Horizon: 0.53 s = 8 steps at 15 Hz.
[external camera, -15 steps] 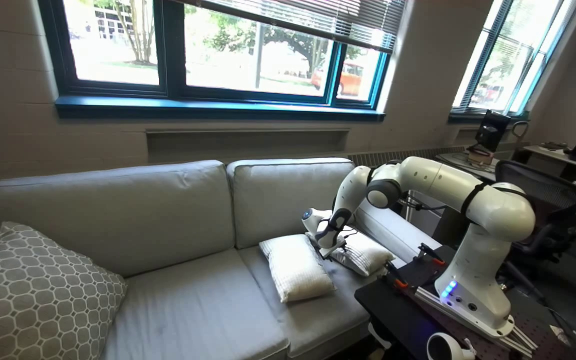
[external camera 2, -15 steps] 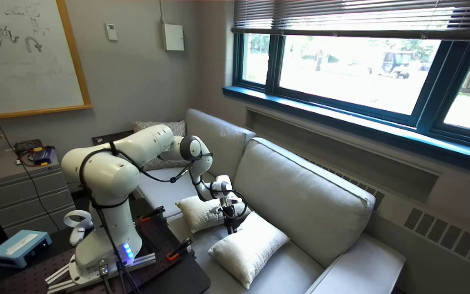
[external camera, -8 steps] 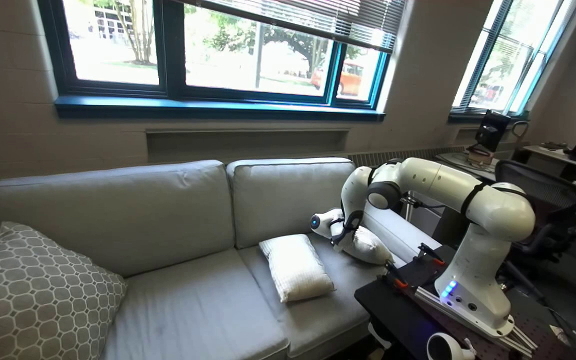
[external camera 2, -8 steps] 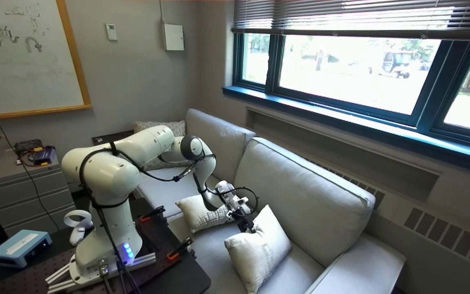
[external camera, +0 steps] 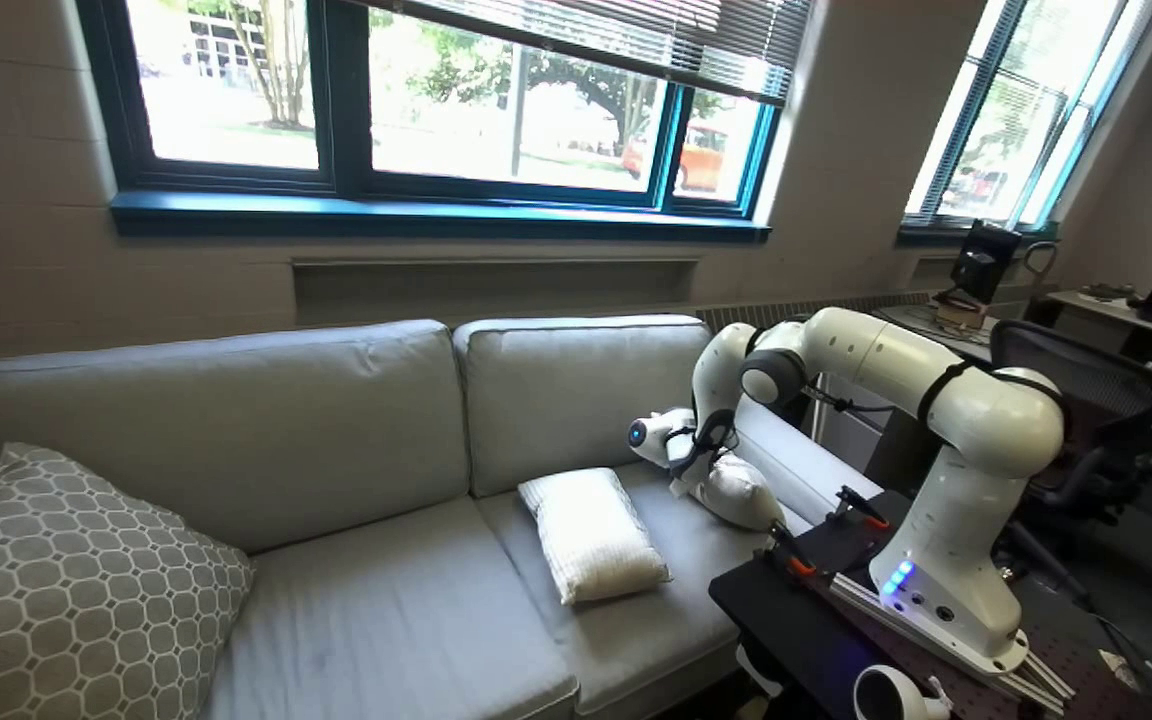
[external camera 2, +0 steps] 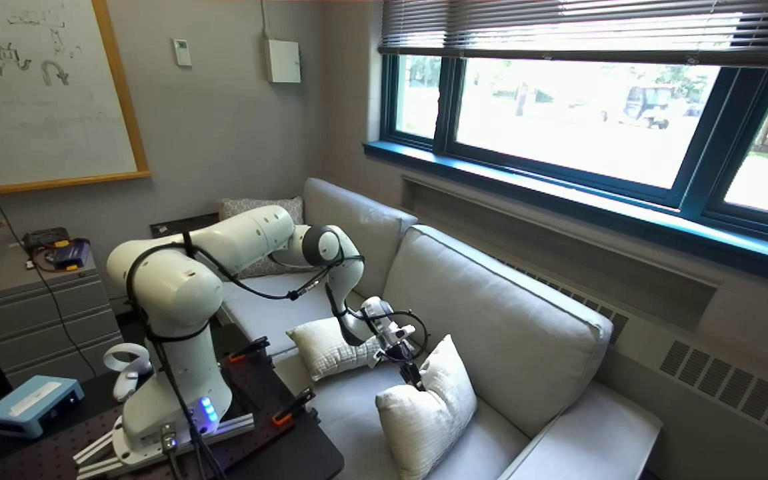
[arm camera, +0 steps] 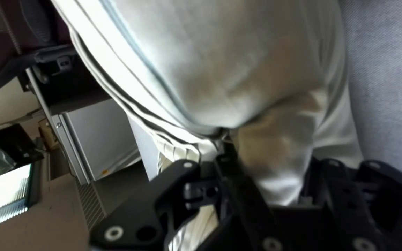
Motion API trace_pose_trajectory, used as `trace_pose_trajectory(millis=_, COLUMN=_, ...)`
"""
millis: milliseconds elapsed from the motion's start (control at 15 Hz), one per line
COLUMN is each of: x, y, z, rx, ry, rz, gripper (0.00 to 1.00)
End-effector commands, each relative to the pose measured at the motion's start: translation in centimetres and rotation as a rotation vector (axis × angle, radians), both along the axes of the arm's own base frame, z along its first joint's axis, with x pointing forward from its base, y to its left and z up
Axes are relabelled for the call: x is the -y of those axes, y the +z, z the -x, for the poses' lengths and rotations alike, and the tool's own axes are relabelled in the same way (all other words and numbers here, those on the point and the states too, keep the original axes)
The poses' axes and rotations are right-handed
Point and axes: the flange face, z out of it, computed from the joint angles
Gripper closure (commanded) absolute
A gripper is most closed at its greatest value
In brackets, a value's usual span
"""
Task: Arrange the cushions, one in front of the other, against the armrest
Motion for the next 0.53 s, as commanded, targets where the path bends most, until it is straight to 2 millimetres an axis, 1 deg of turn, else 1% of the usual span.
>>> trace_pose_trajectory(millis=0, x=3.3, y=0.2, z=-0.8, rx=0.021, ry=-0.163, rz=-0.112, gripper=0.97)
trace_pose_trajectory(millis=67, x=4.5, y=0.3, z=-1.2, rx=0.044, ry=-0.204, rz=-0.139, gripper=0.99)
trace_pose_trajectory(millis=133, x=6.0, y=0.9, z=-1.5, rx=0.077, ry=-0.248, rz=-0.159, gripper=1.00)
trace_pose_trajectory(millis=200, x=7.2, y=1.4, z=-1.9, rx=0.107, ry=-0.290, rz=-0.175, gripper=0.97)
trace_pose_trajectory(millis=333, x=10.1, y=2.6, z=-2.5, rx=0.172, ry=-0.344, rz=-0.179, gripper=0.99)
trace_pose_trajectory(millis=467, x=13.2, y=4.0, z=-2.9, rx=0.225, ry=-0.385, rz=-0.185, gripper=0.97)
